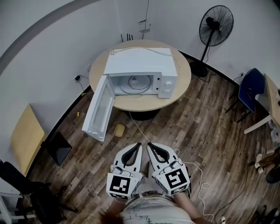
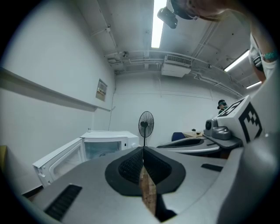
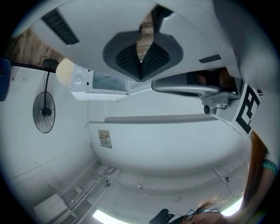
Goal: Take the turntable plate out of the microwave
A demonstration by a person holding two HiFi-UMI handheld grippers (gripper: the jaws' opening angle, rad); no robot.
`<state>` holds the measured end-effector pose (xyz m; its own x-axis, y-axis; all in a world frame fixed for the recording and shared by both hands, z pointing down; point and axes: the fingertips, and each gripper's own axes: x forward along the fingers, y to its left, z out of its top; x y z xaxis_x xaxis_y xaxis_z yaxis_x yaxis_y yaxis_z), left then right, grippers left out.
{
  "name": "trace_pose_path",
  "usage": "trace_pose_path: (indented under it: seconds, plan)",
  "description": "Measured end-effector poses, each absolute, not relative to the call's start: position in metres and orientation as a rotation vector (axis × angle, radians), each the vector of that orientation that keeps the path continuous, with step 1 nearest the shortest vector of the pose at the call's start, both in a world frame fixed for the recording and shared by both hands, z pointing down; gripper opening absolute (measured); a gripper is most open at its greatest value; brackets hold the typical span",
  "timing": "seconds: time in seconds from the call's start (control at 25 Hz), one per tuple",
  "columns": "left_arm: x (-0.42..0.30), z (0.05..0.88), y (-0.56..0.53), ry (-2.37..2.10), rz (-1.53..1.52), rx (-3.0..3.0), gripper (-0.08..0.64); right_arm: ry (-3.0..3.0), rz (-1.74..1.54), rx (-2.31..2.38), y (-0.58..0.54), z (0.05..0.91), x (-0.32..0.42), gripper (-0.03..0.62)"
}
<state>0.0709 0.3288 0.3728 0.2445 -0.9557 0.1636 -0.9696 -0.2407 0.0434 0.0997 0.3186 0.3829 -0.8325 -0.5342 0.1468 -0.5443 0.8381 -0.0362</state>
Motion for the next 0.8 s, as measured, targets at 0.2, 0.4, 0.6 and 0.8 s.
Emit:
trace_pose_path:
  seconds: [0.2,0.4,0.6,0.8]
  plan:
    - [0.063,0.380,0.302,-1.858,0.189,2.348,0.015,-2.903,0.112,0.836,0.292,0.383,0.090,-0.009]
    - [0.054,0.376,0.263,-1.872,0.188,2.338,0.015,-2.908,0.119,0.819,0.250,0.377,0.077,-0.009]
    - [0.039,0.371,0.219,-1.885,0.164,2.328,0.015,-2.922,0.134,0.799,0.205,0.371,0.062,-0.009]
    - [0.027,0.369,0.181,-1.893,0.172,2.321,0.015,-2.927,0.156,0.789,0.169,0.370,0.051,-0.009]
